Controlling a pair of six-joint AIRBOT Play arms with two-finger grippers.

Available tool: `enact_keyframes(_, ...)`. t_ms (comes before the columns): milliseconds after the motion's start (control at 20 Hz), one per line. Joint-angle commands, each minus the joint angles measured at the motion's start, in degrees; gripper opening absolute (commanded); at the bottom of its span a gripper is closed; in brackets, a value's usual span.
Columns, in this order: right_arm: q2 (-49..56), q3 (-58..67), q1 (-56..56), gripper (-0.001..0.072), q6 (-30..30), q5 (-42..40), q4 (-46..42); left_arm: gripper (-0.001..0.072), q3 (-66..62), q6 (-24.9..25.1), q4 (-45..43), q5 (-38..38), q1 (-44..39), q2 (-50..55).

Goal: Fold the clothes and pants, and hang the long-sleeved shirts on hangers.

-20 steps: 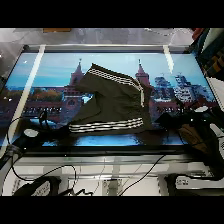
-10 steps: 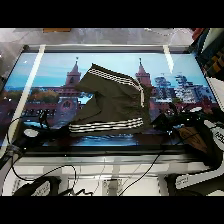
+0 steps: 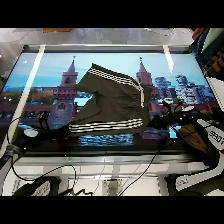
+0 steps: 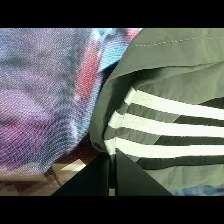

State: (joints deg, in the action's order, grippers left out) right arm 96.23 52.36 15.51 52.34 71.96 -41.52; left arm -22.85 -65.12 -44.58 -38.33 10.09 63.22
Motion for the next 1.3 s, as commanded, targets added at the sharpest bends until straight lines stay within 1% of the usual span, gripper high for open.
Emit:
enact_keyframes(0, -1.18, 0.44, -0.85, 0.0026, -2.78, 3.72, 1.36, 0.0018, -2.08, 0.02, 0.15, -4.46, 0.02, -0.04)
enact_keyframes(50, -2.05, 1.42, -0.92, 0.0026, -4.28, 6.49, 2.54, 0.0018, -3.78, 0.02, 0.31, -7.08, 0.02, -0.17)
enact_keyframes(150, -5.18, 4.07, -0.92, 0.0025, -5.49, 11.17, 6.25, 0.0018, -8.87, 0.13, 0.28, -12.46, 0.02, -1.42)
enact_keyframes(250, -10.49, 7.26, -0.92, 0.0025, -5.35, 12.07, 9.77, 0.0018, -15.34, 2.62, 0.44, -16.98, 0.02, -4.33)
enact_keyframes(300, -13.62, 8.87, -0.92, 0.0025, -5.31, 12.04, 11.61, 0.0018, -18.84, 3.10, 0.96, -18.38, 0.02, -6.29)
enact_keyframes(450, -25.75, 14.27, -1.92, 0.0025, -5.07, 12.00, 18.56, 0.0018, -30.16, 3.08, 5.51, -18.51, 0.02, -13.99)
enact_keyframes(550, -33.55, 18.47, -3.87, 0.0025, -3.34, 10.29, 19.65, 0.0018, -37.35, 3.08, 6.10, -17.20, 0.02, -19.32)
enact_keyframes(650, -41.05, 23.47, -6.08, 0.0026, -2.89, 7.04, 19.69, 0.0018, -42.86, 3.06, 6.10, -13.46, 0.02, -24.98)
enact_keyframes(700, -44.65, 26.03, -6.91, 0.0026, -1.88, 4.48, 19.69, 0.0018, -44.76, 3.08, 6.10, -10.25, 0.02, -28.11)
enact_keyframes(800, -50.77, 30.77, -7.69, 0.0026, 1.29, -1.46, 19.69, 0.0018, -46.25, 3.67, 6.08, -1.86, 0.02, -34.45)
enact_keyframes(850, -53.55, 32.79, -7.72, 0.0026, 2.95, -4.39, 19.71, 0.0019, -46.27, 5.33, 6.08, 2.82, 0.02, -37.51)
enact_keyframes(950, -57.99, 35.67, -7.72, 0.0026, 7.39, -8.17, 19.91, 0.0018, -46.27, 7.04, 6.05, 10.25, 0.02, -43.06)
enact_keyframes(1100, -62.07, 37.20, -7.72, 0.0026, 12.74, -8.50, 23.37, 0.0017, -46.27, 7.56, 6.05, 18.10, 0.02, -48.89)
enact_keyframes(1250, -63.23, 37.20, -7.72, 0.0026, 16.46, -8.17, 25.40, 0.0017, -46.40, 7.56, 6.05, 19.74, 0.02, -49.83)
